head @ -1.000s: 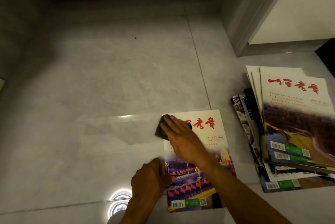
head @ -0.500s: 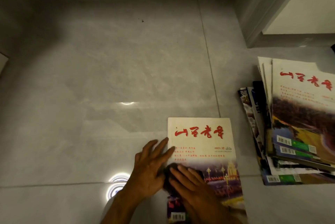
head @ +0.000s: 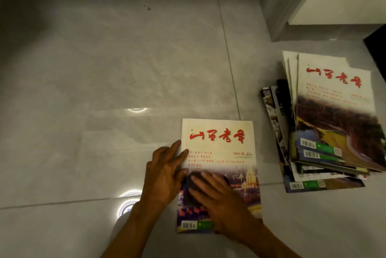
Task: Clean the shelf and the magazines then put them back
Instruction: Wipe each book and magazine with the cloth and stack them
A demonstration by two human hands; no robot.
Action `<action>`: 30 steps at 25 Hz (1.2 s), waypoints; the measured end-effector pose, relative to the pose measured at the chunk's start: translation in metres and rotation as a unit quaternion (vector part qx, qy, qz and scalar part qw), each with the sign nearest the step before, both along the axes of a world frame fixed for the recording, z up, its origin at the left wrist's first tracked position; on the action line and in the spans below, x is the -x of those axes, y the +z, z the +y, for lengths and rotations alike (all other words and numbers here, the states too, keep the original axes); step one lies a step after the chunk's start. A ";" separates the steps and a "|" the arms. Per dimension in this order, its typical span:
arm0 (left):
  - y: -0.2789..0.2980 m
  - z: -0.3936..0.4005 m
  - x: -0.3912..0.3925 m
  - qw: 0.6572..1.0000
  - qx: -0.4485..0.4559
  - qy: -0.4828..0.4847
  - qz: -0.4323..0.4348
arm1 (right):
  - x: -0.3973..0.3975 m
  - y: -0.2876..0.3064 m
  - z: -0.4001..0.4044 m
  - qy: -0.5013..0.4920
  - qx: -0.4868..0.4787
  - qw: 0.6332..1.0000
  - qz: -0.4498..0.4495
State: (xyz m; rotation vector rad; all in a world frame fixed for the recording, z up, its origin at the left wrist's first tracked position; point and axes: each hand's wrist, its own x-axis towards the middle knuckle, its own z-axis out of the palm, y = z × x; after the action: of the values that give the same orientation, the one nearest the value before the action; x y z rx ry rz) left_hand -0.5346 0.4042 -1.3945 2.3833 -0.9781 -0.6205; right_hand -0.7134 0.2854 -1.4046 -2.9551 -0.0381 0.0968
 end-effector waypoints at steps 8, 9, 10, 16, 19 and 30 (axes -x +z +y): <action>0.012 -0.010 0.009 0.980 0.085 0.112 0.145 | -0.005 0.004 -0.111 -0.135 -0.102 0.985 -0.045; 0.016 -0.016 0.012 0.949 0.118 0.177 0.234 | -0.017 0.003 -0.130 -0.218 -0.140 0.965 -0.049; 0.015 -0.018 0.014 0.928 0.140 0.210 0.275 | -0.024 0.003 -0.140 -0.280 -0.166 0.944 -0.046; -0.006 0.002 0.020 0.993 0.060 0.078 0.063 | 0.051 -0.015 -0.053 -0.224 -0.036 0.974 -0.016; 0.001 -0.003 0.024 0.992 0.011 0.126 0.021 | 0.090 -0.022 -0.020 -0.182 -0.001 0.983 -0.010; 0.047 -0.015 0.034 0.901 -0.119 -0.008 0.416 | -0.027 -0.001 -0.010 -0.325 -0.076 0.936 0.115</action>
State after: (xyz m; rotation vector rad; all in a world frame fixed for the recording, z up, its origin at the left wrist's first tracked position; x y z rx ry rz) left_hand -0.5681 0.3888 -1.3470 1.9414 -0.5436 -1.6559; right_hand -0.6865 0.2758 -1.4057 -2.6214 0.9052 0.3244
